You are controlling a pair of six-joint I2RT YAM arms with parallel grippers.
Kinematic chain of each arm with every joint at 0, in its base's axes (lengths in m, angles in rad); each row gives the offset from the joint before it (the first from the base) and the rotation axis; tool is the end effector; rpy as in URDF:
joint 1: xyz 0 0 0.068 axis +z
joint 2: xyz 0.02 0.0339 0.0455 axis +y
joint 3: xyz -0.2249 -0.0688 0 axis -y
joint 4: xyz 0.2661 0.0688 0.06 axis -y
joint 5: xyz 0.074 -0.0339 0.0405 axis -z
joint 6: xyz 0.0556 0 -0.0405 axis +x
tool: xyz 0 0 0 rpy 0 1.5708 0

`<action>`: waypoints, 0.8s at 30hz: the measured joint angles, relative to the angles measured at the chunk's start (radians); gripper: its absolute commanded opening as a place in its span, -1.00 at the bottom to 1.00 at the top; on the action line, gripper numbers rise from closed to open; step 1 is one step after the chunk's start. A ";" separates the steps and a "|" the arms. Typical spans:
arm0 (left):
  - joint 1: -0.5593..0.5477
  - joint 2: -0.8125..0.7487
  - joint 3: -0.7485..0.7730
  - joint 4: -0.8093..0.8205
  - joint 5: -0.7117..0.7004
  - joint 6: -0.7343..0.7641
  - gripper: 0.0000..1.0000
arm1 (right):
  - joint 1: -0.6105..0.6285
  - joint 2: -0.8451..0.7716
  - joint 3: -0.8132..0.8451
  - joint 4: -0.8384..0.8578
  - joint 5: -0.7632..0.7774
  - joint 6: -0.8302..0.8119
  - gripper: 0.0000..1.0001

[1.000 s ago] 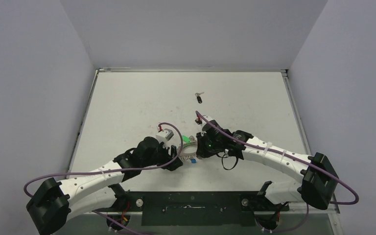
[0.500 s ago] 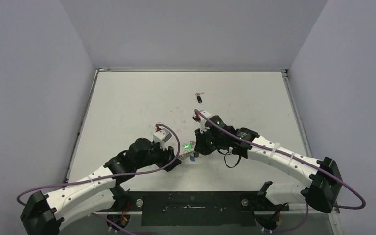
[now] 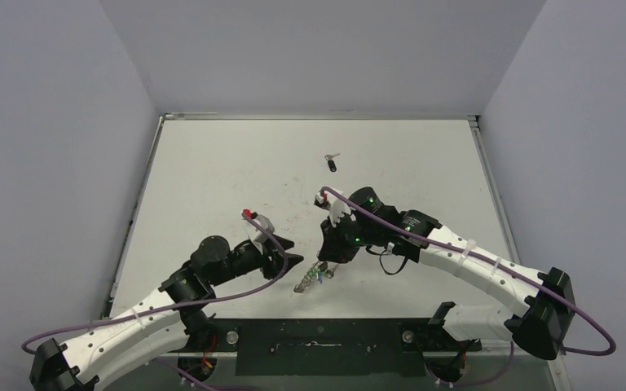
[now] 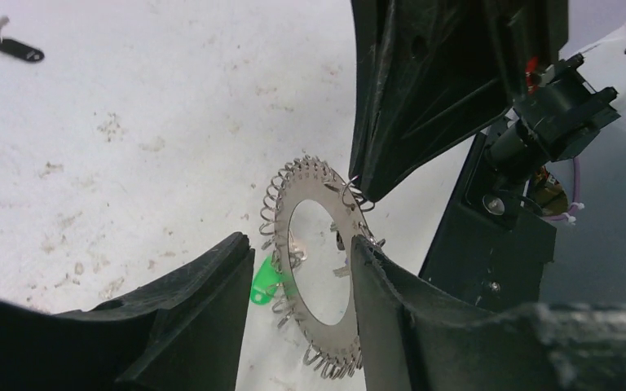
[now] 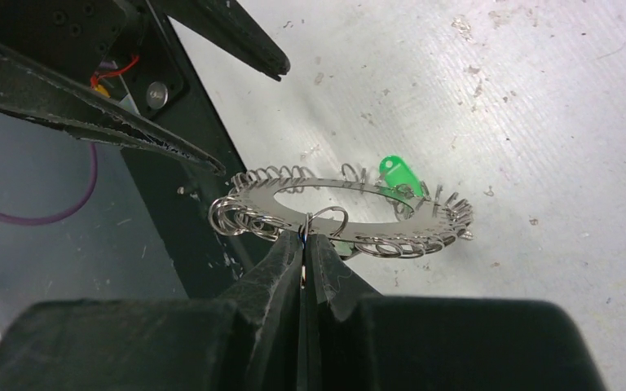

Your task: Put the keys on the keyring

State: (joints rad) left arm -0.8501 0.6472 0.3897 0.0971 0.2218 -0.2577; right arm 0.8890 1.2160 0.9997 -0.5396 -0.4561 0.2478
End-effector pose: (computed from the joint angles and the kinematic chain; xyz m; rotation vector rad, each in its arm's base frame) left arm 0.1490 -0.1882 0.2189 0.6991 1.6973 -0.9913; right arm 0.1731 0.2521 0.2409 -1.0181 2.2772 1.0621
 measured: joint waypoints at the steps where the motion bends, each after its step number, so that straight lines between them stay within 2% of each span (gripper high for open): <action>1: 0.000 -0.012 -0.013 0.028 0.007 0.004 -0.13 | -0.002 0.000 0.001 0.000 -0.016 -0.006 -1.00; 4: 0.000 -0.024 -0.053 0.093 0.037 0.014 -0.15 | -0.006 0.000 0.001 0.000 -0.060 -0.025 -1.00; 8: 0.000 -0.014 -0.087 0.149 0.088 0.035 -0.30 | -0.006 0.000 0.002 0.000 -0.113 -0.046 -1.00; 20: 0.000 0.051 -0.155 0.381 0.245 0.117 -0.21 | -0.007 0.000 0.006 0.001 -0.268 -0.107 -1.00; 22: 0.000 0.068 -0.155 0.407 0.272 0.122 -0.29 | -0.007 0.000 0.006 0.001 -0.281 -0.110 -1.00; 24: 0.000 0.085 -0.155 0.434 0.301 0.125 -0.47 | -0.007 0.000 0.006 0.003 -0.292 -0.111 -1.00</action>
State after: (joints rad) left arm -0.8505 0.7326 0.2344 0.5308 0.5228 -0.1326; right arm 0.8822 1.2160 1.0061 -0.5365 -0.7483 0.1368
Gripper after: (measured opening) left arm 0.366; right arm 0.037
